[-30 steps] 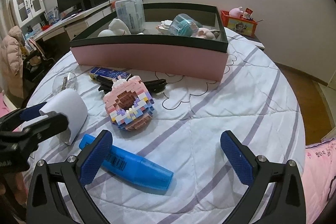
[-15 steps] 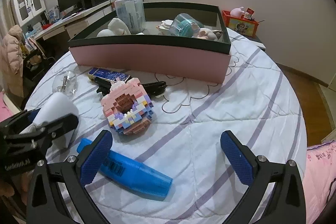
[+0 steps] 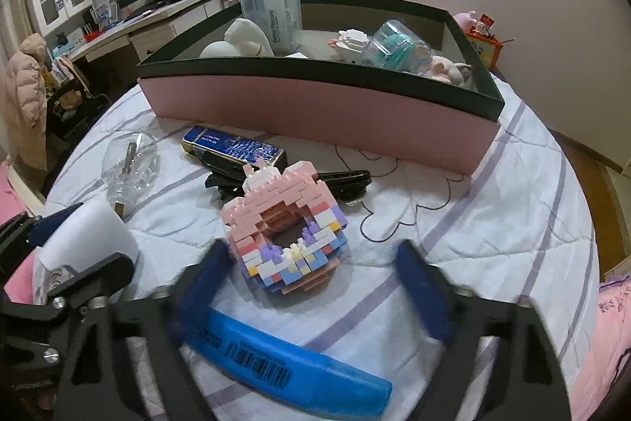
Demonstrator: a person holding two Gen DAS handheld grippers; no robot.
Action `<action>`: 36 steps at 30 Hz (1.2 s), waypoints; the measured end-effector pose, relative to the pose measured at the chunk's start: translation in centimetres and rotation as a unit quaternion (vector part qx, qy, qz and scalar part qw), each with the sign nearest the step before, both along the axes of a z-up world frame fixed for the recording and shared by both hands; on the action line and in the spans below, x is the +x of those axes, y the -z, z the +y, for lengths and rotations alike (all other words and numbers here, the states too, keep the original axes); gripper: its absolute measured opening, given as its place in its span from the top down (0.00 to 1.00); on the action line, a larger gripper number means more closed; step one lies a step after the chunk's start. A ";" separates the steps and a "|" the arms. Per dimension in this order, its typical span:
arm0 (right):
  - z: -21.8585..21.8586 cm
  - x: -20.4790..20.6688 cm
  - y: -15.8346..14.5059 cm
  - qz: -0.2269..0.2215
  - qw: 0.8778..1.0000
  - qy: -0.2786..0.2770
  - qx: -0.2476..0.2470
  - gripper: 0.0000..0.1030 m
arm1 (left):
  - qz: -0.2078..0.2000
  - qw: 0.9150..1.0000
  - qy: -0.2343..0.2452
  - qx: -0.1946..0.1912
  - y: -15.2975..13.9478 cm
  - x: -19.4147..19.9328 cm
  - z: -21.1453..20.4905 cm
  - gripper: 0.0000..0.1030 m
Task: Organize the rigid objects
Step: 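Grasp the pink block donut figure with the right tool while the left tool lifts the plug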
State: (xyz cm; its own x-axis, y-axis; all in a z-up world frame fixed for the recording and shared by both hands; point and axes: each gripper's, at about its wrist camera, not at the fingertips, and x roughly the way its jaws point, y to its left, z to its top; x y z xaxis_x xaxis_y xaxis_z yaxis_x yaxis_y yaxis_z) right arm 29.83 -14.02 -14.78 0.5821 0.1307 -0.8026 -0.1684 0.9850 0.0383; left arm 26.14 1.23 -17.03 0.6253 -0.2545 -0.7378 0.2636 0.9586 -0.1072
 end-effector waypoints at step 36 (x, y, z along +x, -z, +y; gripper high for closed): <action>-2.2 0.5 -4.2 -0.052 0.997 -0.026 0.060 0.46 | 0.029 0.999 0.027 -0.021 0.3 1.5 -1.9 0.34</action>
